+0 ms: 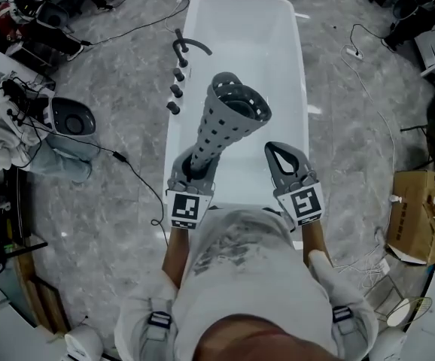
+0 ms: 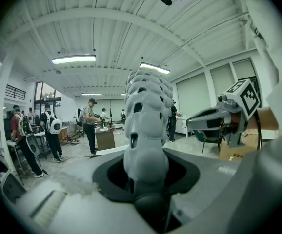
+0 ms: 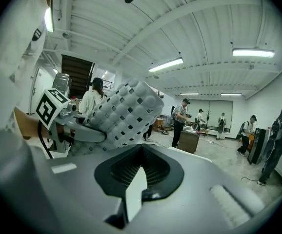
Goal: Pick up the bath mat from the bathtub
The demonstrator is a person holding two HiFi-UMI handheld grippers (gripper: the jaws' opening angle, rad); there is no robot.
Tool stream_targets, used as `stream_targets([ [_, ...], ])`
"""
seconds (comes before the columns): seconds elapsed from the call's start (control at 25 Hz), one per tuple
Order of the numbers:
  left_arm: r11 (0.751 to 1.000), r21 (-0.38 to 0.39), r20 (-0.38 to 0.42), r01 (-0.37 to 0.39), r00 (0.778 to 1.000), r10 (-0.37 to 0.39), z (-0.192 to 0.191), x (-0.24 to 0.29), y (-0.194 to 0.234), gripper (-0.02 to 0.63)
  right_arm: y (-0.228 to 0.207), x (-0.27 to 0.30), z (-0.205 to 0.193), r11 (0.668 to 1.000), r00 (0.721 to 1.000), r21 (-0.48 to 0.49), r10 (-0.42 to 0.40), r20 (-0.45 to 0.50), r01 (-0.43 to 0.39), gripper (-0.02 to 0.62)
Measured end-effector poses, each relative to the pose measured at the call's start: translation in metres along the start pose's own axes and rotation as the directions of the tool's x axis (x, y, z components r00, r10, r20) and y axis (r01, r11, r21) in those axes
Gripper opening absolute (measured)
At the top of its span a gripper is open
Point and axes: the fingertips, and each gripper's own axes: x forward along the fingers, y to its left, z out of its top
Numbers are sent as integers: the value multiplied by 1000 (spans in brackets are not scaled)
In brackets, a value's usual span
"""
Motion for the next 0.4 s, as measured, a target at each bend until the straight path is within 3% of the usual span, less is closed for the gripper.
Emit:
stream_targets([
  [0.2,1000,3,-6,0,1000,0,2,9,-1,141,-5,4,-1,1000,1000,6,11,-4,-11,2],
  [0.4,1000,1,-22,3,1000,-3,14,79,-9,143,-72,22,-11,1000,1000,15,22,-3,-21,2],
])
